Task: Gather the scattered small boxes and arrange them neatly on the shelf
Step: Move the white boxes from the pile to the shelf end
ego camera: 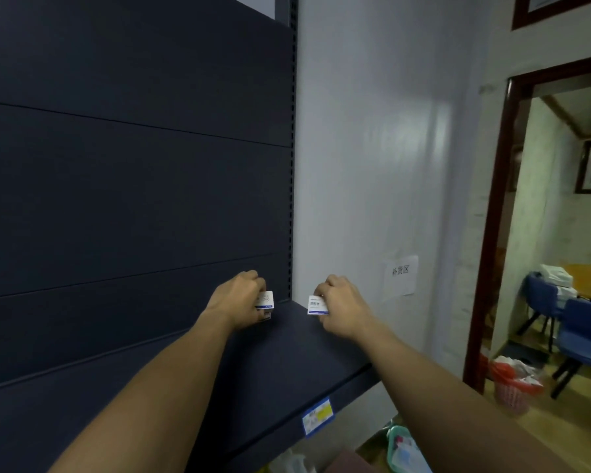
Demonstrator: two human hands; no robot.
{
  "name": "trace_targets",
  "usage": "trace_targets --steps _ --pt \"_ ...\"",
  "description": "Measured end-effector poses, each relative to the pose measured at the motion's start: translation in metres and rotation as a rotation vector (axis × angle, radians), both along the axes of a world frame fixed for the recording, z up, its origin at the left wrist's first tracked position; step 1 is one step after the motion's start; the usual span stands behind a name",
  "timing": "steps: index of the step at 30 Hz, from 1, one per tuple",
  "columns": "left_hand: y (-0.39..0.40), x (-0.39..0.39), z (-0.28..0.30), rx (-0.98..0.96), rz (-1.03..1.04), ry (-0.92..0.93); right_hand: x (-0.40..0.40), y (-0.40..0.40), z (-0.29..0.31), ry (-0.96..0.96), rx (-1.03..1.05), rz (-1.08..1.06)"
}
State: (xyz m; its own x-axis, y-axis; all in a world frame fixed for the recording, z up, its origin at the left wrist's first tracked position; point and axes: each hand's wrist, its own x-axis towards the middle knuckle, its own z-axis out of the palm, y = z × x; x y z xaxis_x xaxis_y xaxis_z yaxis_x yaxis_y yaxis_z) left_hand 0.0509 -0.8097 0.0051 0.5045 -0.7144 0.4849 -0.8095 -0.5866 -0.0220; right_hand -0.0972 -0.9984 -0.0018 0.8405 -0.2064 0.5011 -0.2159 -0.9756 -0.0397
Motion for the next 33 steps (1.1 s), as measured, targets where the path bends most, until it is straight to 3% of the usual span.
trace_targets --steps 11,22,33 --pt "-0.017 0.029 -0.008 -0.037 0.099 0.020 0.053 -0.037 -0.012 -0.023 0.015 0.100" --pt "-0.009 0.035 -0.017 -0.124 0.332 0.041 0.110 -0.069 -0.026 -0.001 0.107 0.326" --pt "-0.015 0.024 -0.077 -0.065 0.367 0.038 0.146 -0.045 -0.081 -0.025 0.193 0.561"
